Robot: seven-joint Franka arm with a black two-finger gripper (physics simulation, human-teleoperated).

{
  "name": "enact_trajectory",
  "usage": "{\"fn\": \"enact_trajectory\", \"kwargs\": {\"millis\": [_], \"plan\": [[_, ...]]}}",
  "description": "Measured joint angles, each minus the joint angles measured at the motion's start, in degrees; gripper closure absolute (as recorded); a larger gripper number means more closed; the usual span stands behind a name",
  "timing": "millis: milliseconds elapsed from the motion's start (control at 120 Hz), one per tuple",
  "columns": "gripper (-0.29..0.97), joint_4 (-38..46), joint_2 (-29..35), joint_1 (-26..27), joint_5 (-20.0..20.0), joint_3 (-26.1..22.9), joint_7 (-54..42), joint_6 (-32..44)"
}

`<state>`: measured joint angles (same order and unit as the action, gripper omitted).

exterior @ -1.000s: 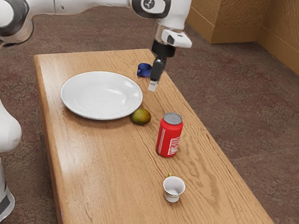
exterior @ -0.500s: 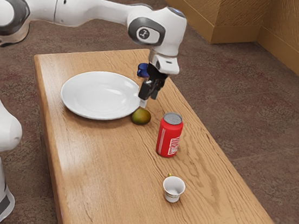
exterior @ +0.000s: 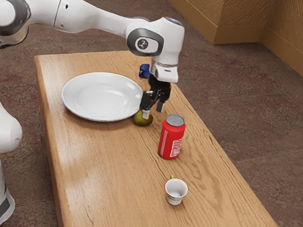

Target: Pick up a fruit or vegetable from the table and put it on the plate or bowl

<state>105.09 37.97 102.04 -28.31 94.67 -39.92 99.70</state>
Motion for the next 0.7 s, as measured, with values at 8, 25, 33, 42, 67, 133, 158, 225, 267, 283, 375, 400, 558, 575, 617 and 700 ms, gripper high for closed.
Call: {"fn": "enact_trajectory", "kwargs": {"millis": [8,25,33,42,67,133,158,225,267,283,375,400,558,575,617,700], "plan": [[0.02,0.0,0.0,0.0,0.0,0.0,-0.1,-0.1],[0.02,0.0,0.0,0.0,0.0,0.0,-0.2,-0.2],[0.02,0.0,0.0,0.0,0.0,0.1,-0.3,-0.2],[0.02,0.0,0.1,0.0,0.0,0.1,-0.4,-0.3],[0.02,-0.1,0.1,0.0,0.0,0.3,-0.6,-0.4],[0.02,-0.2,0.0,0.3,0.1,0.4,-1.1,-0.9],[0.02,-0.2,-0.2,0.4,0.1,0.4,-1.3,-1.2],[0.02,-0.3,-0.4,0.5,0.1,0.4,-1.8,-1.7],[0.02,-0.4,-0.5,0.5,0.1,0.4,-2.0,-2.0],[0.02,-0.4,-0.5,0.6,0.1,0.3,-2.1,-2.2],[0.02,-0.8,-0.6,0.6,0.2,0.3,-2.6,-3.2],[0.02,-0.9,-0.5,0.6,0.4,0.3,-2.7,-3.5],[0.02,-0.7,-0.1,0.9,1.0,1.5,-3.3,-6.1],[0.02,-0.7,-0.1,1.0,1.1,1.6,-3.3,-6.3],[0.02,-0.6,0.0,1.5,1.1,2.0,-3.4,-6.5],[0.07,-0.4,0.1,2.3,1.1,2.7,-3.4,-6.0]]}}
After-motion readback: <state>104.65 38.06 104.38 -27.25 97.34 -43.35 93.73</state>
